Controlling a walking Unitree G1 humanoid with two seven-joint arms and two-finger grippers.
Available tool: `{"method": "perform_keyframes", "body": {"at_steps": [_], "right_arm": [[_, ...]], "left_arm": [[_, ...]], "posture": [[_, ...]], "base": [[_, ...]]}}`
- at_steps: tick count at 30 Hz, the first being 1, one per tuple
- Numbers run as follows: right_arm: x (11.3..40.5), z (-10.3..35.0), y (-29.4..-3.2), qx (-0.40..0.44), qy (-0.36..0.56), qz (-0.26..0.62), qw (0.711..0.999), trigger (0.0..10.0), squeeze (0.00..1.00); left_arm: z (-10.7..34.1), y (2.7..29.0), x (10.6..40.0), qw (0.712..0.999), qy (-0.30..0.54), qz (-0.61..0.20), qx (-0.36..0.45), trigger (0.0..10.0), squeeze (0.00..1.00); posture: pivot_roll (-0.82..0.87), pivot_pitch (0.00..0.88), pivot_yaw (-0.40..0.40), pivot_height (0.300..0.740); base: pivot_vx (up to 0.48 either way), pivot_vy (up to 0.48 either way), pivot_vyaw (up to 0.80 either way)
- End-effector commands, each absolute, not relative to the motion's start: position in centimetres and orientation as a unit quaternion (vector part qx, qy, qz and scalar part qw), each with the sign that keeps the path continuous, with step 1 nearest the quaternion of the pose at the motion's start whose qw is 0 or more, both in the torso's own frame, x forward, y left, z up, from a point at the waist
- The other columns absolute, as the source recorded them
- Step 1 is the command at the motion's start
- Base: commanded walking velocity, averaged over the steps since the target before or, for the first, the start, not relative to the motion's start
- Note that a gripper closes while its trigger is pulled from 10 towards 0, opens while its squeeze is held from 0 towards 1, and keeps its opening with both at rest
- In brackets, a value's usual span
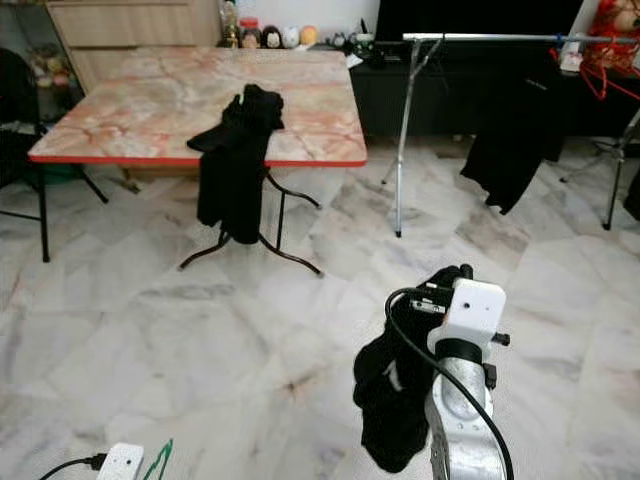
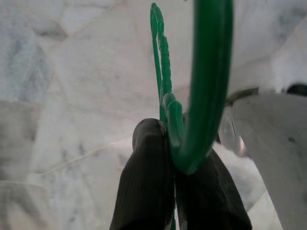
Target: Hang hanger
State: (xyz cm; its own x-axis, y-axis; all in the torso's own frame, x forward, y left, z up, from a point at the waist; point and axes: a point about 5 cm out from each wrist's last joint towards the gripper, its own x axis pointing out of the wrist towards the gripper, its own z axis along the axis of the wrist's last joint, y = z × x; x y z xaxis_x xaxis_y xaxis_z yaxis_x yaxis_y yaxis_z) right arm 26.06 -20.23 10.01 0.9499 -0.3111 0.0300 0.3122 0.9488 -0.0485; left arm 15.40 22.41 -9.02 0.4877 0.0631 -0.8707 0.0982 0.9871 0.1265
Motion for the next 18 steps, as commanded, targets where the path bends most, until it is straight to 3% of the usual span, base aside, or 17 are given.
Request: {"method": "perform_keyframes", "body": {"at_steps": [1, 18], "right_arm": [[26.19, 10.95, -20.54, -0.026, -0.034, -0.165, 0.985, 10.0, 0.00], [26.22, 10.99, -20.43, -0.025, -0.038, -0.163, 0.986, 10.0, 0.00]], "left_arm": [[-9.02, 22.65, 15.29, 0.856, 0.508, -0.011, 0.089, 10.0, 0.00], [-9.10, 22.67, 15.14, 0.853, 0.514, -0.008, 0.088, 10.0, 0.00]], "posture": [[-0.03, 0.000, -0.012, 0.740], [-0.03, 0.000, -0.017, 0.740]], "base": [[0.000, 0.000, 0.00], [0.000, 0.000, 0.00]]}}
